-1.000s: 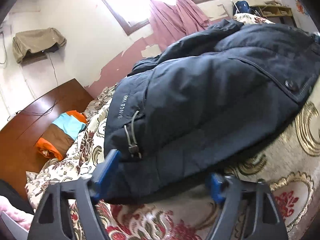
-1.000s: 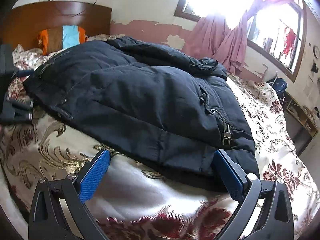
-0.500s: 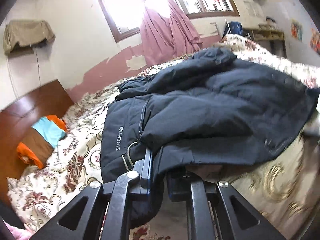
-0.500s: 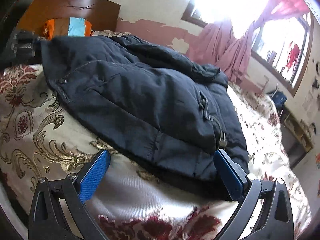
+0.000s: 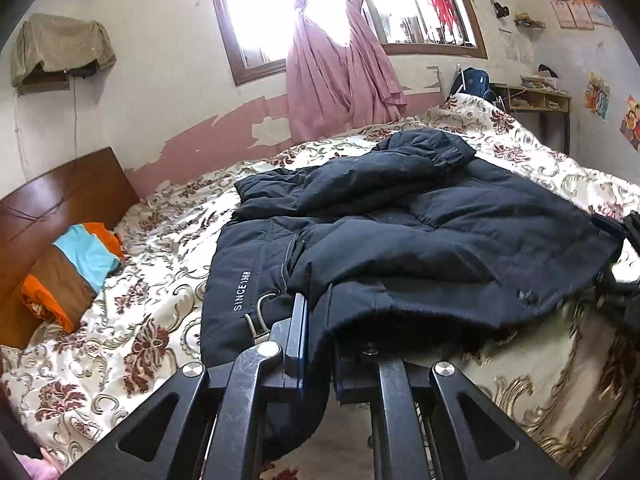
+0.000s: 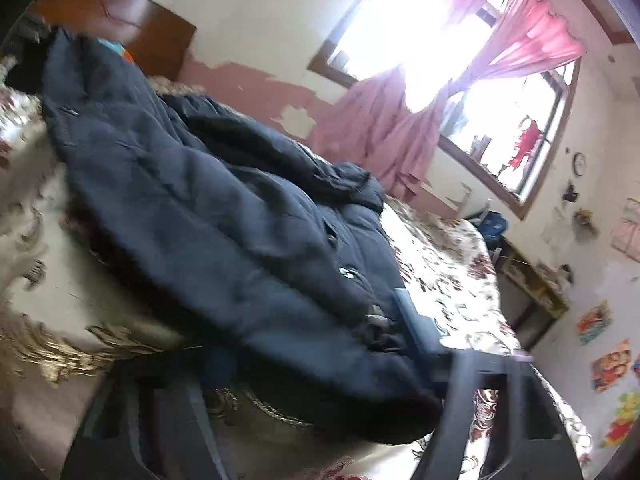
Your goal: Fold large clothes
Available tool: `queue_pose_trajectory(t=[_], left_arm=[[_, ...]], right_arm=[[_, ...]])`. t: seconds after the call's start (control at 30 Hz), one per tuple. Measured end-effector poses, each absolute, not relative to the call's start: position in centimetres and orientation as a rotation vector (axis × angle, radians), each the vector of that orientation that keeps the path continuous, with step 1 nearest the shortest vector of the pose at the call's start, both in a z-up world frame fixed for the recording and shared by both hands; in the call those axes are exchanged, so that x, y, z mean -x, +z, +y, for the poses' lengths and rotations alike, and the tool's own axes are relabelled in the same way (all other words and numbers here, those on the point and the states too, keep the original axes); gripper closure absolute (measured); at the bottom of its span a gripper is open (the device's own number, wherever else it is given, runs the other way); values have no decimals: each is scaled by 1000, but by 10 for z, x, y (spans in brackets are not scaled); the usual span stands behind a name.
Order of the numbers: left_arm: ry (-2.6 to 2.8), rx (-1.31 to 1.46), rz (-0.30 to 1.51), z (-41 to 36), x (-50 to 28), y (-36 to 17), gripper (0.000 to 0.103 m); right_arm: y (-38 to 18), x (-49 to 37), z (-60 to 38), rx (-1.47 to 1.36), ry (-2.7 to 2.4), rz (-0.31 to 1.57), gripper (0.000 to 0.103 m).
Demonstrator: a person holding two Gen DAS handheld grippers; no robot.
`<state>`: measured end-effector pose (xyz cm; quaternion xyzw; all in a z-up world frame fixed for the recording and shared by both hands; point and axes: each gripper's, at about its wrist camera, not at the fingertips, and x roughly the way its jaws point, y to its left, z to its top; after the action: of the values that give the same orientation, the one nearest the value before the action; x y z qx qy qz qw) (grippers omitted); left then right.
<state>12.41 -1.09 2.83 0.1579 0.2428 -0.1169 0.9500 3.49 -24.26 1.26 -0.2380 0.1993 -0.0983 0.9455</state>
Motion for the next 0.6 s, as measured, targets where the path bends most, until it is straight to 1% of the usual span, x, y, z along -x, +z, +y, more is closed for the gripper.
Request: queue_pose_trajectory(t=[0.03, 0.07, 0.1, 0.2, 0.43, 0.6], left_arm=[[-234, -318, 491, -9, -122, 26, 94], [-233, -310, 491, -6, -119, 23, 94], [-236, -295, 491, -3, -115, 18, 95], [-235, -282, 473, 3, -103, 8, 95], [-255, -258, 432, 17, -56, 12, 96], [-288, -248, 439, 29, -12, 33, 96]], right_arm=[[14, -33, -239, 489, -183, 400, 71], [13, -32, -239, 479, -173, 395, 77], [14, -31, -240, 466, -163, 394, 86], [16, -18, -242, 428, -143, 366, 93], [27, 31, -231, 447, -117, 328, 95], [52, 90, -220, 418, -83, 341, 95]])
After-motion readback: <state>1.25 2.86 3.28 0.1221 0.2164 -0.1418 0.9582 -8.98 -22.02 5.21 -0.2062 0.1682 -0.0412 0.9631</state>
